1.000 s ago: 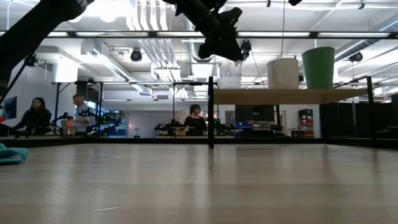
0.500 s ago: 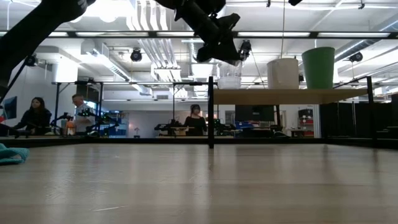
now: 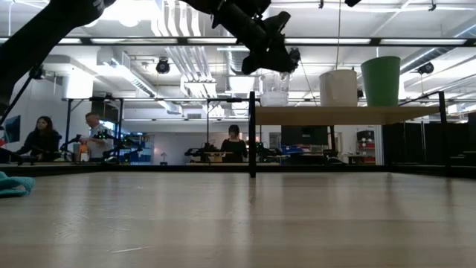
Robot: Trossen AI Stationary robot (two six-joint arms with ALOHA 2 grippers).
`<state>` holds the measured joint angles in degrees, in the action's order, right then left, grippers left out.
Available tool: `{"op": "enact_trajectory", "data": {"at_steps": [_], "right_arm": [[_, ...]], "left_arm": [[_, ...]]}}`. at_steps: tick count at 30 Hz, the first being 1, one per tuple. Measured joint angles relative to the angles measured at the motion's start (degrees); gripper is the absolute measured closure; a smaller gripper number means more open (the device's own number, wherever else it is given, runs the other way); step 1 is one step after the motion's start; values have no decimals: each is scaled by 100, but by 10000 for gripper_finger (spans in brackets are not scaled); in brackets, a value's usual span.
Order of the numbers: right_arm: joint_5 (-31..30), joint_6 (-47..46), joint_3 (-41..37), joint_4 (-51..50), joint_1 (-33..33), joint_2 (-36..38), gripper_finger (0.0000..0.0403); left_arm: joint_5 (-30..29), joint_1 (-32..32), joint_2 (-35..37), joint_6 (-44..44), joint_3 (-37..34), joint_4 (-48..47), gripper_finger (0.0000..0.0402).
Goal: Stack small to large cups/mugs on shelf
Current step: Return to Home Position
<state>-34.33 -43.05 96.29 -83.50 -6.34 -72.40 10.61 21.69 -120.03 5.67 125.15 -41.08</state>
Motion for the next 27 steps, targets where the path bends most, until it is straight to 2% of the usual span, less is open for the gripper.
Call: {"op": "enact_trajectory", "data": {"at_steps": [7, 13, 16, 20, 27], "right_arm": [[-2, 0, 0, 2, -1, 0, 360], [-2, 4, 2, 2, -1, 0, 360], [1, 237, 30, -11, -3, 38, 360], [4, 741, 235, -24, -3, 130, 360], [23, 939, 422, -78, -5, 339, 360]], "left_arm": [[45, -1, -4, 1, -90, 3, 326], [1026, -155, 13, 9, 153, 11, 326], [1117, -238, 165, -23, 286, -3, 326], [1031, -242, 705, -9, 311, -1, 327], [1015, -262, 2012, -4, 202, -457, 327]]}}
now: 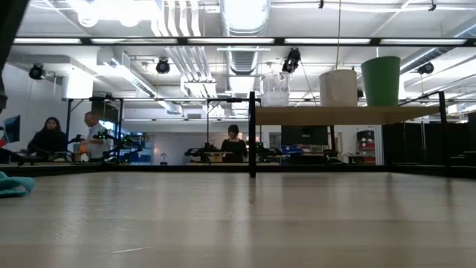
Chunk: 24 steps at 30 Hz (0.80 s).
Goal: Stack small to large cups/mugs on shelf
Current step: Return to Home Position
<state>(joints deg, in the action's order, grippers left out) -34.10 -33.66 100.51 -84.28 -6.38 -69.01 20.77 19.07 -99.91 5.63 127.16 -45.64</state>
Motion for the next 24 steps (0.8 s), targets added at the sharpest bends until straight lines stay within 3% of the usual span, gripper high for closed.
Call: {"op": "enact_trajectory", "data": {"at_steps": [7, 13, 18, 24], "right_arm": [[-333, -299, -24, -569, -47, 359, 360], [-497, -360, -271, -533, -51, 1068, 360], [-335, -379, -1137, -309, -173, 1877, 360], [121, 117, -2821, 1240, -420, 3168, 360]], "left_arm": [[-68, 4, 1298, 136, -11, -1158, 327], [-1133, -7, 2289, 388, -244, -1943, 327], [-1730, -6, 3233, 609, -910, -1912, 327], [-1813, -7, 4262, 695, -2307, -1092, 327]]}}
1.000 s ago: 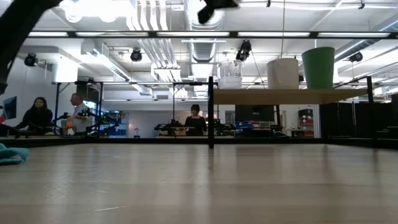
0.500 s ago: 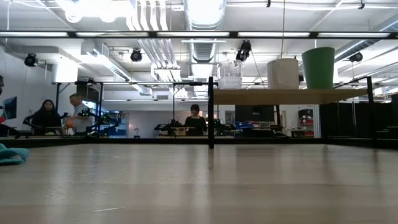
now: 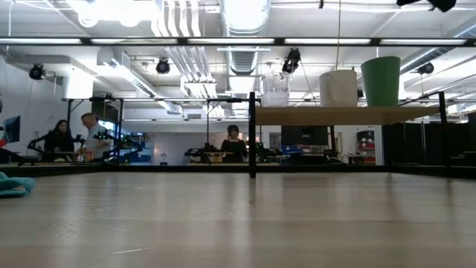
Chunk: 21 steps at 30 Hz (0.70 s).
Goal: Stack small to large cups/mugs on shelf
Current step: Return to Home Position
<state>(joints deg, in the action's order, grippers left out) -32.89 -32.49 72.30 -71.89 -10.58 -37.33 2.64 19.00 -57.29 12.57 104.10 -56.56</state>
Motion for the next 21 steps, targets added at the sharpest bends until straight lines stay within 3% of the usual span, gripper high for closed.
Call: {"op": "enact_trajectory", "data": {"at_steps": [5, 11, 21], "right_arm": [[718, 600, -1218, 1488, -29, 1027, 360], [921, 692, -2304, 2454, -29, 2053, 360], [2309, 1496, -3367, 3938, -29, 3074, 360]], "left_arm": [[34, 0, 855, 54, -1396, 894, 327], [47, 0, 1905, 235, -3021, 1983, 327], [72, 0, 3619, 669, -4912, 3140, 327]]}}
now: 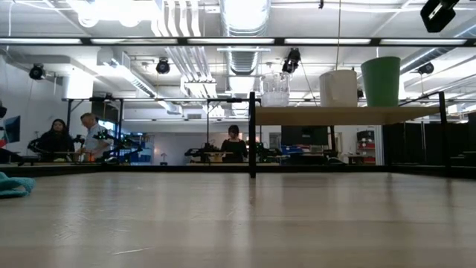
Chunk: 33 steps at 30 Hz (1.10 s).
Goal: Stack small to large cups/mugs on shelf
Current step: Return to Home Position
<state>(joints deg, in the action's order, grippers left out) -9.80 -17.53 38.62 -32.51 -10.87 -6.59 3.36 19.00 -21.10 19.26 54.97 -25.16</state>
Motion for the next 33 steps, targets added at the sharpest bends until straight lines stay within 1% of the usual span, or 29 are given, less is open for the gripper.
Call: {"op": "enact_trajectory", "data": {"at_steps": [4, 7, 10, 13, 16, 19, 27, 33], "right_arm": [[148, 57, -249, 183, 0, 177, 360], [146, -1, -395, 190, 0, 219, 360], [190, -29, -559, 259, 0, 230, 360], [288, -37, -777, 611, 0, 234, 360], [407, -47, -986, 1035, 0, 243, 360], [477, -48, -1195, 1305, 0, 243, 360], [575, -191, -1657, 1891, 0, 241, 360], [575, -40, -2229, 2892, 0, 239, 360]], "left_arm": [[104, 0, 578, 162, -695, 551, 327], [126, 0, 896, 170, -1186, 715, 327], [127, 0, 1173, 394, -1636, 858, 327], [127, 0, 1410, 614, -2081, 988, 327], [129, 0, 1587, 744, -2463, 1309, 327], [131, 0, 1713, 746, -2775, 1603, 327], [131, 0, 1954, 1003, -3360, 1710, 327], [132, 0, 1895, 1050, -3641, 1912, 327]]}}
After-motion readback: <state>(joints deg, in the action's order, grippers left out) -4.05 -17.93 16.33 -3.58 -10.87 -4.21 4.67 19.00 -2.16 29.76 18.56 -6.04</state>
